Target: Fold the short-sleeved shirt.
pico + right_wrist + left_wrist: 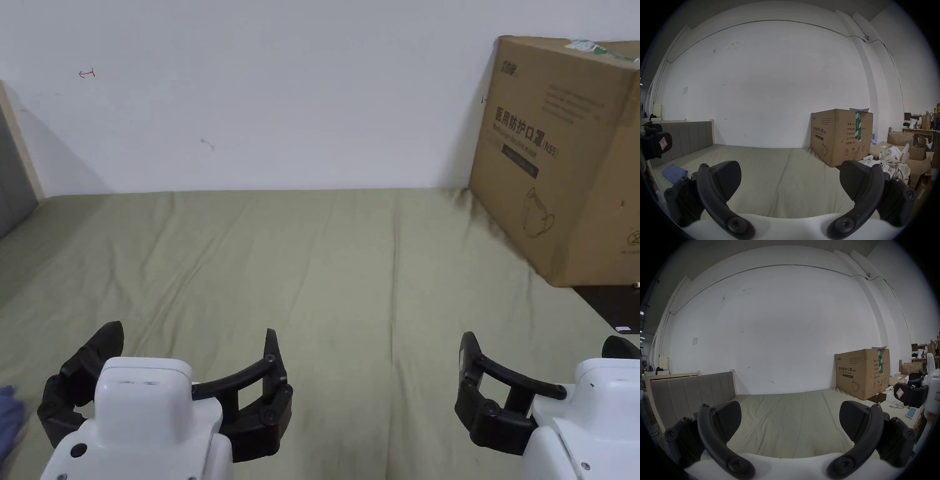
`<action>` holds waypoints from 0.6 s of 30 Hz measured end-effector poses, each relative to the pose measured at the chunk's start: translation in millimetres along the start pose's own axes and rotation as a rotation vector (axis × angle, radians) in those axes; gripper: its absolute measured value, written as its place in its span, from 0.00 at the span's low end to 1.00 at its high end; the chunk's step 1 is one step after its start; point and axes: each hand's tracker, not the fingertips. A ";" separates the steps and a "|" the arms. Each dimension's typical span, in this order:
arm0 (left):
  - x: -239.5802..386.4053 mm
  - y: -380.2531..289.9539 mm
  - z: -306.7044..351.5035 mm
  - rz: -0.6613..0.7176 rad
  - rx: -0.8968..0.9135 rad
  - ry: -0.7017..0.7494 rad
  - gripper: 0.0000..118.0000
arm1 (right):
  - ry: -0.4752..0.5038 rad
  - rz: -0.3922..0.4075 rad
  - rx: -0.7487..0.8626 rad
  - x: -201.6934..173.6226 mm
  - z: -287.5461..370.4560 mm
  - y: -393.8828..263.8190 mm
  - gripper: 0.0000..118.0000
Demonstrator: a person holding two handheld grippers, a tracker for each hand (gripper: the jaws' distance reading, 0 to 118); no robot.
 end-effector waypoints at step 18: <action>-2.5 -4.0 -3.8 0.015 -0.032 -0.013 1.00 | 0.014 0.008 -0.018 -6.8 0.7 -3.9 1.00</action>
